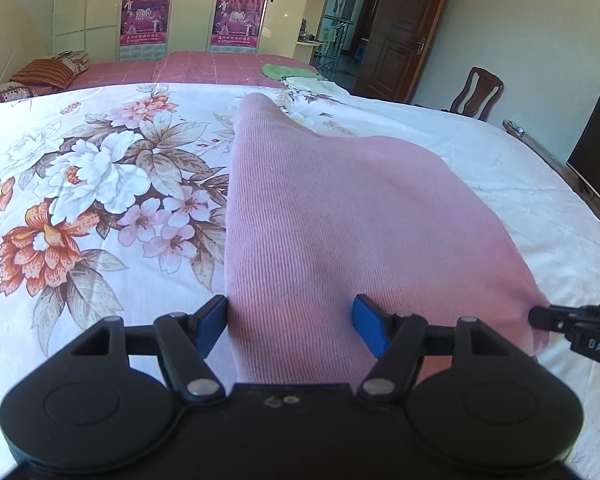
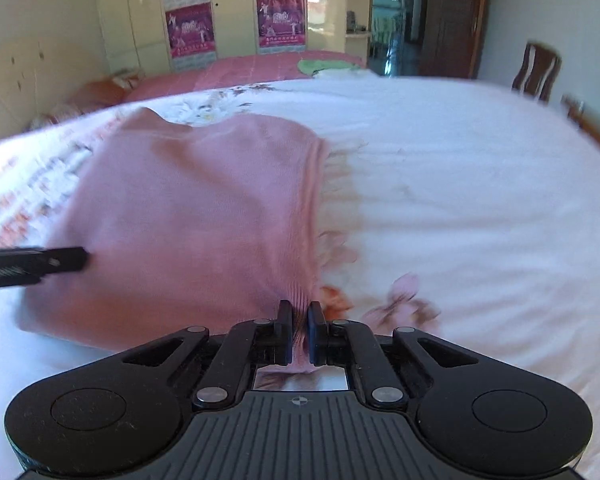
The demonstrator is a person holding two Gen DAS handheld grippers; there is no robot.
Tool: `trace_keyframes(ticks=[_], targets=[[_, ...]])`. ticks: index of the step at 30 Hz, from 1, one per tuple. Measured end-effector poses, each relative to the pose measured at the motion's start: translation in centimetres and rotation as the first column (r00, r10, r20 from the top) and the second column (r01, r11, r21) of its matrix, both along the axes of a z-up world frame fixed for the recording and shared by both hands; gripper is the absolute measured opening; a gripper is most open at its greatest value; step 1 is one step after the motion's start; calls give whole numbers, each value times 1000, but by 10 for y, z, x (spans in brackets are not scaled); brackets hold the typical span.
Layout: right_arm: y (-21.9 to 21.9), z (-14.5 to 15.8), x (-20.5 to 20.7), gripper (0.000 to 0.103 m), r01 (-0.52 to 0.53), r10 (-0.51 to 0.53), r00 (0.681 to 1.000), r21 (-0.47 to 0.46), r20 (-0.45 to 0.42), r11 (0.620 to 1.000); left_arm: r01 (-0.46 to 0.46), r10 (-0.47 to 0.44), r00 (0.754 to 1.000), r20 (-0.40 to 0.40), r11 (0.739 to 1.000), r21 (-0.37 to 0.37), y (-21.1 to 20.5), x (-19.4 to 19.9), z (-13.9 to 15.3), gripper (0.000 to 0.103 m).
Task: Fold small clothes
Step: 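Fold the held edge over the bundle with the right gripper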
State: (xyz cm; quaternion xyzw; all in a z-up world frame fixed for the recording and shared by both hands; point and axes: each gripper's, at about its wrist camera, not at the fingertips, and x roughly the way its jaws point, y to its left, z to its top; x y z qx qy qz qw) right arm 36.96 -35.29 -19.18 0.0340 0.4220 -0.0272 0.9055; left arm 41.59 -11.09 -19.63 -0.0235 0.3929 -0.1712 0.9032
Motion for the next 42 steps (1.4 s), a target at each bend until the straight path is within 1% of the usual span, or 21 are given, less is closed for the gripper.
trace_keyframes(ticks=[1, 4, 5, 6, 8, 9, 12, 15, 17, 19, 25, 28, 29, 30, 32, 34, 36, 38, 39, 41, 42], targets=[[-5, -7, 3, 7, 2, -1, 999, 52, -35, 999, -4, 4, 1000, -2, 1000, 0, 0, -1, -1, 68], [-6, -10, 6, 7, -27, 28, 999, 42, -28, 999, -13, 13, 999, -33, 1000, -26, 4, -1, -3, 69], [-9, -7, 7, 10, -29, 31, 999, 64, -30, 998, -12, 10, 999, -44, 999, -32, 6, -1, -2, 69], [-17, 0, 5, 20, -21, 23, 1000, 117, -16, 993, -9, 8, 999, -47, 999, -32, 8, -1, 0, 69], [-32, 13, 1, 36, -3, -4, 999, 208, 37, 978, -10, 9, 1000, -29, 1000, -23, 11, -2, 9, 68], [-39, 22, 3, 38, 0, -14, 998, 239, 60, 971, -12, 12, 1000, -20, 1000, -24, 12, -1, 13, 68], [-50, 38, 27, 37, -13, -14, 995, 285, 94, 959, -28, 29, 1000, 7, 999, -42, 12, 10, 28, 67], [-50, 35, 61, 37, -15, -9, 997, 294, 79, 956, -42, 42, 999, 9, 998, -53, 2, 32, 36, 67], [-53, 25, 84, 37, 7, -23, 999, 331, 46, 944, -61, 61, 998, 0, 996, -64, -3, 49, 35, 67], [-57, 16, 103, 37, 10, -27, 999, 368, 40, 930, -92, 92, 996, -7, 994, -65, -6, 63, 32, 67], [-65, 1, 149, 37, 18, -33, 999, 402, 28, 915, -176, 170, 983, -70, 980, -90, -2, 103, 15, 67], [-64, 1, 160, 37, -8, -11, 999, 392, 46, 920, -190, 180, 979, -92, 976, -107, -1, 114, 7, 70], [-62, 2, 161, 29, -21, -4, 998, 376, 65, 926, -194, 184, 979, -89, 975, -110, 0, 116, 7, 72], [-59, 4, 162, 7, -35, 4, 996, 358, 86, 933, -198, 189, 978, -84, 974, -112, 0, 118, 6, 72], [-57, 8, 159, 7, -59, 21, 992, 324, 121, 944, -215, 207, 975, -77, 969, -120, 1, 121, 6, 72], [-52, 11, 154, 7, -80, 40, 986, 255, 160, 964, -231, 222, 972, -83, 964, -134, 2, 125, 6, 72], [-52, 6, 150, 7, -62, 30, 984, 182, 175, 981, -227, 217, 972, -87, 963, -143, -1, 128, 5, 72], [-52, -15, 157, 7, -58, 42, 995, 183, 90, 981, -225, 216, 973, -83, 967, -116, -5, 131, -1, 74], [-53, -20, 157, 7, -46, 30, 996, 180, 88, 983, -232, 222, 970, -94, 966, -114, -5, 132, -5, 77], [-56, -19, 156, 8, -25, 5, 995, 216, 95, 976, -250, 236, 965, -112, 959, -135, 0, 133, -8, 79], [-57, -15, 156, 11, -32, 11, 995, 215, 96, 976, -247, 234, 966, -110, 960, -134, 2, 133, -7, 79]])
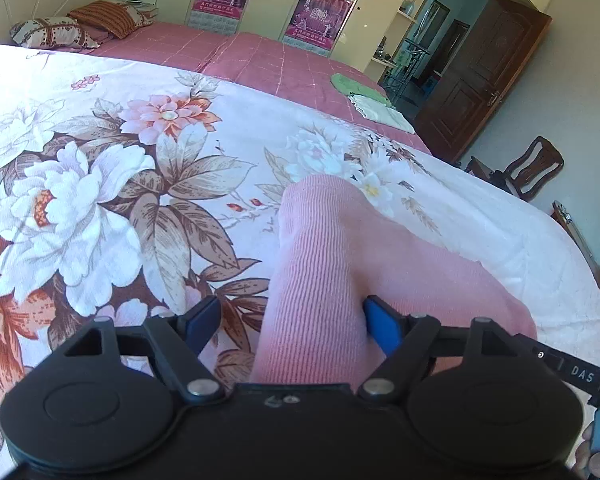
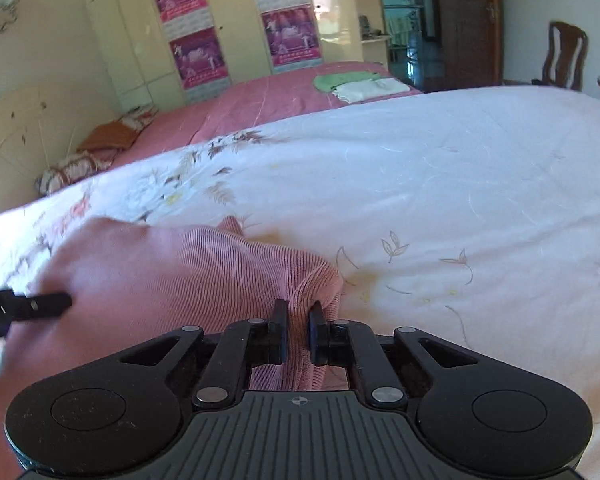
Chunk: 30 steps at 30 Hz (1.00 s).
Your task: Fold small clothes
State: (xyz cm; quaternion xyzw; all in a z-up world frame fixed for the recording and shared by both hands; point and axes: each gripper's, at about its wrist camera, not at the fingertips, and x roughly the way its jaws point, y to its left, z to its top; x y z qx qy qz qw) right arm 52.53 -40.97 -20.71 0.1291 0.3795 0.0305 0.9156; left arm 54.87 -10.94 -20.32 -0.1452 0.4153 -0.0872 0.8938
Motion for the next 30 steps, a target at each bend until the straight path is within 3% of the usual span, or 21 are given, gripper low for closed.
trace_keyframes(ticks=[1, 2, 3, 5, 9, 16, 23, 30], targets=[[-1, 5, -2, 15, -1, 1, 1000, -9, 9, 1000, 0, 0, 1000, 14, 1000, 10, 1, -2, 4, 78], [-2, 11, -6, 26, 11, -11, 1000, -15, 28, 1000, 1, -1, 999, 33, 1000, 18, 1, -5, 9, 76], [-4, 18, -8, 28, 22, -21, 998, -17, 53, 1000, 0, -1, 999, 52, 1000, 25, 1, -8, 15, 74], [-5, 30, -13, 28, 31, -29, 996, -17, 85, 999, 6, -8, 997, 76, 1000, 30, 0, -13, 23, 74], [15, 43, -20, 28, -33, 36, 993, -30, 112, 999, 59, -62, 997, 51, 997, 54, -10, -20, 22, 74], [42, -2, -12, 28, -80, 79, 997, -136, -8, 988, 63, -70, 996, 60, 992, 111, -14, -26, 8, 79], [38, 26, -34, 28, -57, 61, 998, -97, 33, 994, 93, -100, 994, 47, 985, 143, -11, -46, 25, 76], [53, 38, -85, 28, -111, 116, 992, -93, 52, 989, 142, -151, 988, 43, 975, 170, -9, -78, 28, 76]])
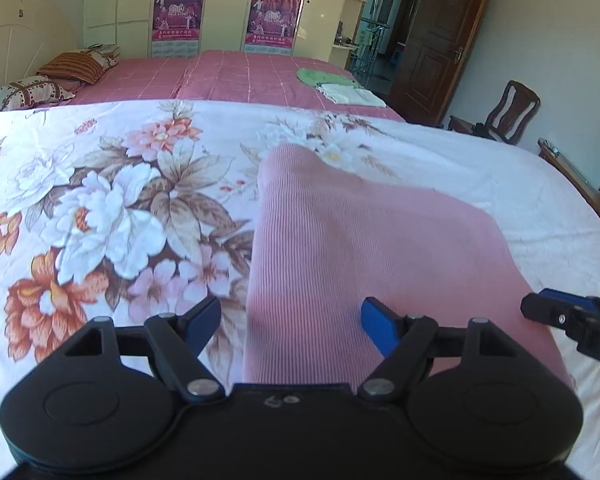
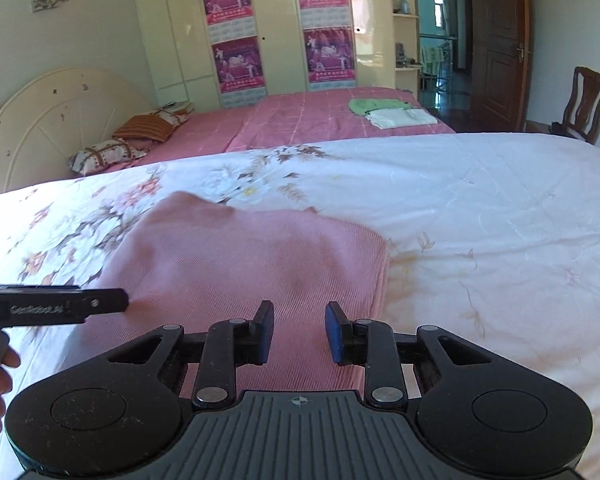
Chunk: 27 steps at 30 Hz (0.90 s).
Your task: Fold small clothes
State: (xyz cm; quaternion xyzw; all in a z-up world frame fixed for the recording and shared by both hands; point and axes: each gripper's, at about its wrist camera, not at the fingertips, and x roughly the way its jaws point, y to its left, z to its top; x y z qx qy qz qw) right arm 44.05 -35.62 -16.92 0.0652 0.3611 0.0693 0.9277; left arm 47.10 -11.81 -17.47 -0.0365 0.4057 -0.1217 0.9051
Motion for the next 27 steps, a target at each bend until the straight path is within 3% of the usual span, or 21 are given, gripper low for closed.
trace_keyframes(ticks=[7, 14, 18, 21, 27], targets=[[8, -31, -31, 28, 1, -4, 999, -70, -43, 998, 1, -1, 1000, -20, 999, -33, 7, -22, -13, 78], [21, -14, -54, 28, -10, 10, 1000, -82, -8, 997, 25, -26, 999, -38, 999, -43, 19, -53, -11, 76], [18, -28, -71, 28, 1, -8, 999, -138, -50, 990, 31, -34, 997, -65, 998, -50, 20, -64, -24, 78], [9, -42, -74, 28, 24, -33, 996, -114, -77, 993, 40, -41, 998, -51, 999, -37, 19, -66, -27, 78], [1, -15, -76, 28, 51, -52, 997, -17, -60, 999, 25, -30, 998, -59, 996, -87, 27, -61, -12, 79]])
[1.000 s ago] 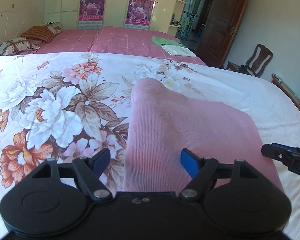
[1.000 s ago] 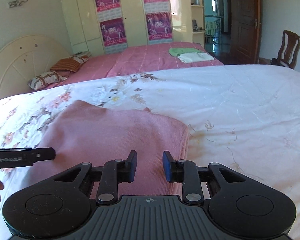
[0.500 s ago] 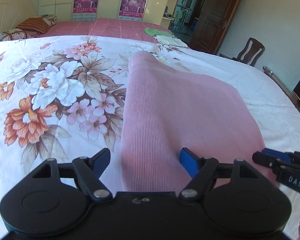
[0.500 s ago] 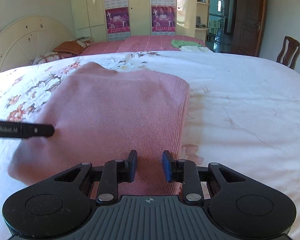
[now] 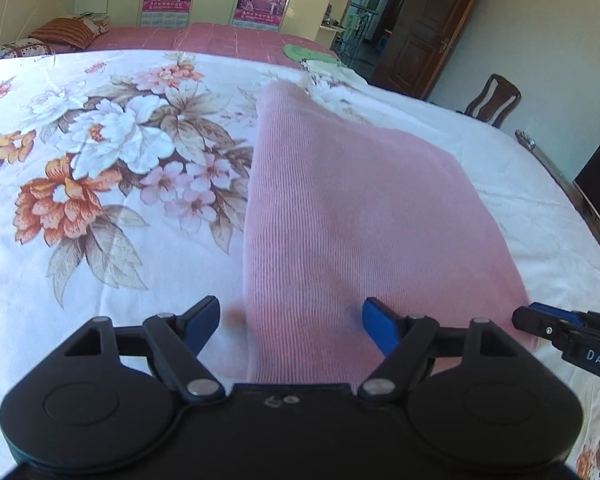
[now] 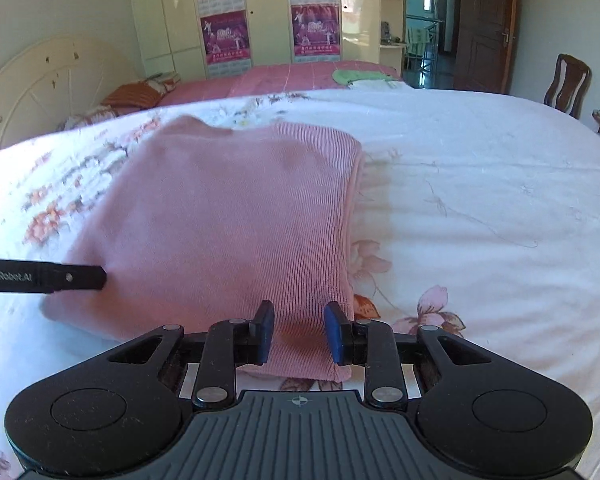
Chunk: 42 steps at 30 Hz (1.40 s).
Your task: Fold small clothes
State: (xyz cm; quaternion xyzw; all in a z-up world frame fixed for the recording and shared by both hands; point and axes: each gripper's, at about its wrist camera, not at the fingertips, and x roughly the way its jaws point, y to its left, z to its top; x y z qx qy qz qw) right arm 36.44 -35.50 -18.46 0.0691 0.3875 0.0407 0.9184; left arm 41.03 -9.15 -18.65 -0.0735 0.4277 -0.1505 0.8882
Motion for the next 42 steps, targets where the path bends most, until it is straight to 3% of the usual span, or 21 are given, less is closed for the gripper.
trace_keyframes(ticks=[1, 2, 3, 4, 5, 14, 21, 25, 28, 32, 36, 42], targets=[[-2, 3, 2, 28, 8, -8, 1000, 21, 0, 1000, -5, 5, 1000, 3, 1000, 0, 0, 2, 3, 80], [-5, 6, 4, 37, 17, -17, 1000, 41, -4, 999, -5, 5, 1000, 1, 1000, 2, -1, 4, 5, 80], [-8, 8, 7, 60, 28, -28, 1000, 58, -6, 998, -3, 3, 1000, -2, 1000, 5, -2, 7, 6, 80], [-10, 11, 8, 69, 37, -38, 999, 71, 2, 997, -1, 1, 1000, -3, 1000, 7, -3, 9, 8, 80], [-11, 13, 10, 71, 34, -35, 999, 77, 11, 996, 3, -3, 1000, 0, 1000, 9, -4, 12, 9, 81], [-34, 1, 50, 71, 66, -57, 997, 177, -53, 982, 12, -12, 999, -35, 1000, 17, -12, 49, 4, 83], [-59, -23, 85, 71, 89, -57, 992, 290, -115, 953, 43, -51, 995, -80, 994, -98, -10, 73, -14, 85], [-67, -29, 97, 71, 78, -43, 994, 358, -104, 930, 58, -69, 995, -76, 987, -147, -13, 79, -19, 81], [-66, -31, 103, 65, 45, -12, 996, 386, -89, 921, 58, -68, 996, -58, 987, -151, -18, 80, -20, 72], [-62, -36, 107, 29, 4, 46, 994, 435, -104, 900, 52, -61, 997, -52, 987, -149, -19, 79, -17, 57], [-54, -34, 111, 27, -11, 52, 994, 401, -92, 916, 61, -68, 997, -48, 989, -133, -24, 79, -11, 41], [-45, -9, 91, 23, -34, 49, 999, 438, -24, 898, 81, -79, 997, 18, 986, -147, -22, 69, 12, 34]])
